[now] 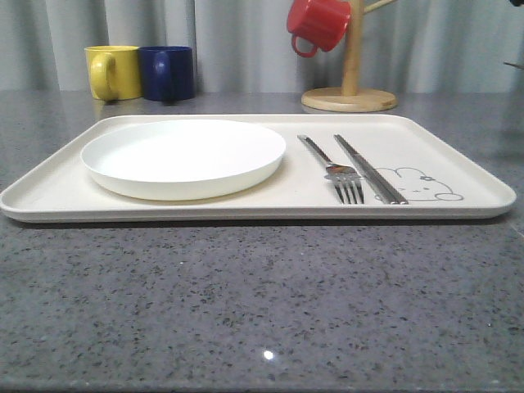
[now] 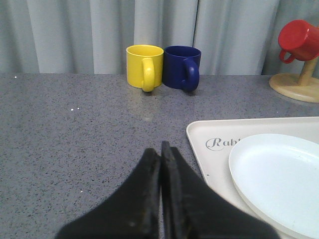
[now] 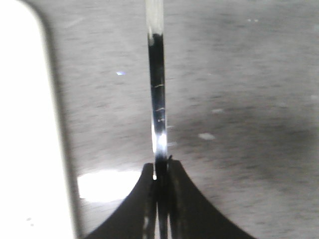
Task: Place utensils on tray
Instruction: 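Lower the right gripper to the spoon and grasp its handle, then set the spoon on the tray beside the chopsticks and release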
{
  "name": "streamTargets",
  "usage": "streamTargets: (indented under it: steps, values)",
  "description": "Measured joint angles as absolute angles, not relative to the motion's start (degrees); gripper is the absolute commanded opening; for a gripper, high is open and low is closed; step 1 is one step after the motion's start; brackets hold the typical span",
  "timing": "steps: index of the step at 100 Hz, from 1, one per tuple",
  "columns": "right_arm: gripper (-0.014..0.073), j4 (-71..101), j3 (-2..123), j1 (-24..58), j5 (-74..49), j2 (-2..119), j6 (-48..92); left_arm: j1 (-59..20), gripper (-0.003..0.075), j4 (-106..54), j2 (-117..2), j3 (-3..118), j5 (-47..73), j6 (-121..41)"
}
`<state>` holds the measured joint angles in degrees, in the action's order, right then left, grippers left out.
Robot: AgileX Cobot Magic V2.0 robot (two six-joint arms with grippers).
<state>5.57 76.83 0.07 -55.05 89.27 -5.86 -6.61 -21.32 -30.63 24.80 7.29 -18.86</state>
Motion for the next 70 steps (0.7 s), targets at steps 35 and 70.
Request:
streamTargets:
  steps: [35, 70]
  values:
    - [-0.0004, 5.71, 76.83, 18.59, -51.77, 91.76, -14.43, -6.61, -0.0018, -21.32, -30.63, 24.8, 7.29, -18.86]
    - [-0.0004, 3.12, 76.83, 20.98, -51.61, 98.25, -17.97, -6.61, -0.0018, -21.32, -30.63, 24.8, 7.29, -18.86]
